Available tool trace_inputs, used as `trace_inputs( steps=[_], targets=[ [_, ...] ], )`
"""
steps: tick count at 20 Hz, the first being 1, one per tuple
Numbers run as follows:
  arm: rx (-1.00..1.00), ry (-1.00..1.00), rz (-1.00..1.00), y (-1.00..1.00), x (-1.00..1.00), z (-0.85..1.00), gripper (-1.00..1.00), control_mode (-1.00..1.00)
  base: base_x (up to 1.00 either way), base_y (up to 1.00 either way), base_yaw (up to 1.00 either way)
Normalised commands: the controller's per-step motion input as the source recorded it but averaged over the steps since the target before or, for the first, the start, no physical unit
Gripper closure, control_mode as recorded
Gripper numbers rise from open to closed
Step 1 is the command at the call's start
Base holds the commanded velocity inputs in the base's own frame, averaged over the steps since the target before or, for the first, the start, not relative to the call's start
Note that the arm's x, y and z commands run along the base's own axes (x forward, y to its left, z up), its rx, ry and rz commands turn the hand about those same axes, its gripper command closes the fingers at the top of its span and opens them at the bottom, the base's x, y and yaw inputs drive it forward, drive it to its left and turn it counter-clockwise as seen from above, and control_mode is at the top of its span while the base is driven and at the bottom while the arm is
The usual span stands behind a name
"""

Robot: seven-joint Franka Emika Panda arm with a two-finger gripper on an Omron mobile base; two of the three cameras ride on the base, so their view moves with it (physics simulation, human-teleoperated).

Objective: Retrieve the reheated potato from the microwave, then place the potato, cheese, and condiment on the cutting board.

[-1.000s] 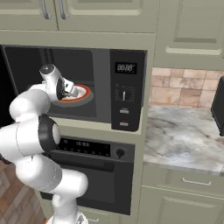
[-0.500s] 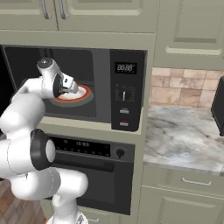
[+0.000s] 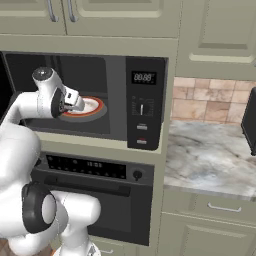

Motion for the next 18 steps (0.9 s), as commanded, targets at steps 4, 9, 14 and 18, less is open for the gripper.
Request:
trace_inputs(
  steps=[4,9,14,18],
  targets=[
    [0.0,0.04,0.0,-0.14,-0.51,0.32,1.0,-1.0,0.0,0.0,0.0],
    [0.0,0.0,0.0,-0.15,-0.7,0.2,1.0,-1.0,0.0,0.0,0.0],
    [0.0,0.0,0.0,-0.07,-0.79,0.01,1.0,-1.0,0.0,0.0,0.0],
    [0.0,0.0,0.0,-0.13,-0.77,0.0,1.0,-1.0,0.0,0.0,0.0]
  ],
)
